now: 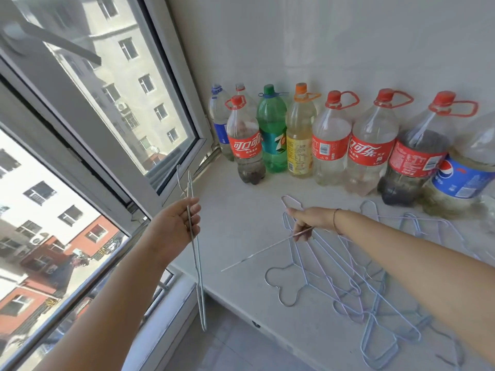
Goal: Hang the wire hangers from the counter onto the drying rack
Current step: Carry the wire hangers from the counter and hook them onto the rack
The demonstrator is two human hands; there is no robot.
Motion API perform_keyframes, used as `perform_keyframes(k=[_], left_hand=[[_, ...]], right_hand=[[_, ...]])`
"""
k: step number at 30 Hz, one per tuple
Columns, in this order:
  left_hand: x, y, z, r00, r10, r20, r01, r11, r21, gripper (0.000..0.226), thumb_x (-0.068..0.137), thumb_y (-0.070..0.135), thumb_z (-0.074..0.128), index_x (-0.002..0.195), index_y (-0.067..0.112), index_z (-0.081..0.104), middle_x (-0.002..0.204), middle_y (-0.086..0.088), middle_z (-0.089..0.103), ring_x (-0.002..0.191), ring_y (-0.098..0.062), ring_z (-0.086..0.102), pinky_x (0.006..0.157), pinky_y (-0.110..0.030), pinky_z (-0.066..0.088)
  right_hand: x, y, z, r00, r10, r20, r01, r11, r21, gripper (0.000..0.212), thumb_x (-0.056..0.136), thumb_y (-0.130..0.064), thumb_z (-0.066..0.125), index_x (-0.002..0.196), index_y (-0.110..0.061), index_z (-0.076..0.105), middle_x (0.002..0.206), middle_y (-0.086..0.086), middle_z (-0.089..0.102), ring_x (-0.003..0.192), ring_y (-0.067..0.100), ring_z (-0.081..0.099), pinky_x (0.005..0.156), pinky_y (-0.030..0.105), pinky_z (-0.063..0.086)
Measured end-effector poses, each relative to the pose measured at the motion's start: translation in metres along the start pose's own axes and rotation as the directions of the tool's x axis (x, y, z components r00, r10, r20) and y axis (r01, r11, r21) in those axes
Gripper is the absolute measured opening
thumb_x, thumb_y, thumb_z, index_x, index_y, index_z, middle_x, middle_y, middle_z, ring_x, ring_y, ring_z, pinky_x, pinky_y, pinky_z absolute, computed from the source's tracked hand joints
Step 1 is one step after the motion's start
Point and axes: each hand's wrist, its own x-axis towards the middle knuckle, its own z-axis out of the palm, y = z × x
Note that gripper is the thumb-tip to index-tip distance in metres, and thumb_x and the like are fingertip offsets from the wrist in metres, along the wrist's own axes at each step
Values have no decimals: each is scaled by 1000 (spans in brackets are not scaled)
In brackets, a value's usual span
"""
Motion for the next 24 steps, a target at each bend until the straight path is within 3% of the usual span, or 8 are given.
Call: perform_keyframes(k=[3, 5, 8, 10, 13, 18, 21, 24], left_hand=[[-27, 3, 1, 997, 62, -36, -62, 998, -22, 12, 84, 22, 55, 93, 15, 60, 63, 7, 59, 52, -6, 54, 48, -15, 45], [-49, 2, 5, 993, 101, -69, -104, 994, -43, 11, 88, 21, 51, 90, 15, 60, 61, 8, 59, 50, -6, 53, 48, -14, 45], [-86, -5, 13, 983, 143, -114, -150, 987, -56, 12, 89, 20, 50, 91, 15, 60, 62, 7, 59, 50, -6, 54, 49, -13, 45], [-110, -14, 17, 975, 157, -157, -168, 984, -57, 12, 89, 19, 50, 91, 15, 61, 62, 6, 59, 50, -6, 53, 48, -13, 45], [-148, -27, 25, 967, 164, -196, -179, 982, -63, 13, 85, 19, 53, 92, 14, 63, 61, 7, 60, 50, -6, 53, 47, -14, 45], [-217, -46, 32, 947, 195, -257, -227, 969, -102, 27, 64, 22, 62, 89, 13, 64, 64, 5, 58, 50, -7, 52, 45, -15, 44], [-259, -58, 26, 921, 209, -330, -263, 956, -128, 24, 67, 19, 60, 90, 12, 63, 60, 4, 59, 50, -8, 50, 43, -16, 43], [-301, -71, 15, 881, 211, -423, -293, 946, -138, 14, 86, 14, 50, 90, 11, 63, 56, 4, 60, 50, -8, 49, 43, -15, 41]], right_hand=[[-8, -3, -1, 998, -51, 44, 49, 997, 56, 43, 98, -25, 37, 84, 3, 67, 62, 4, 68, 57, 10, 58, 59, 17, 44], [-18, -5, 0, 997, -70, 37, 67, 995, 69, 24, 88, -11, 49, 79, -1, 69, 72, 10, 71, 62, 14, 58, 60, 17, 43], [-47, -12, 4, 989, -120, 82, 108, 984, 142, 21, 86, 5, 40, 99, 4, 56, 86, 17, 63, 60, 11, 57, 53, 11, 45], [-69, -17, 9, 980, -161, 121, 141, 978, 154, 24, 87, 8, 36, 102, 5, 56, 87, 14, 62, 66, 11, 57, 50, 8, 44], [-99, -24, 22, 962, -229, 146, 203, 964, 169, 28, 89, 5, 48, 116, 11, 53, 85, 12, 65, 64, 6, 63, 53, 8, 46], [-138, -38, 57, 939, -324, 114, 318, 946, 66, 24, 86, 12, 50, 108, 17, 58, 80, 7, 62, 64, 5, 59, 57, 8, 47], [-146, -45, 83, 941, -331, 67, 328, 943, 57, 18, 84, 14, 52, 99, 14, 62, 91, 19, 63, 66, 13, 59, 52, 11, 49], [-156, -58, 114, 938, -336, 86, 326, 939, 110, 13, 82, 13, 56, 92, 9, 64, 95, 25, 66, 64, 18, 60, 51, 15, 50]])
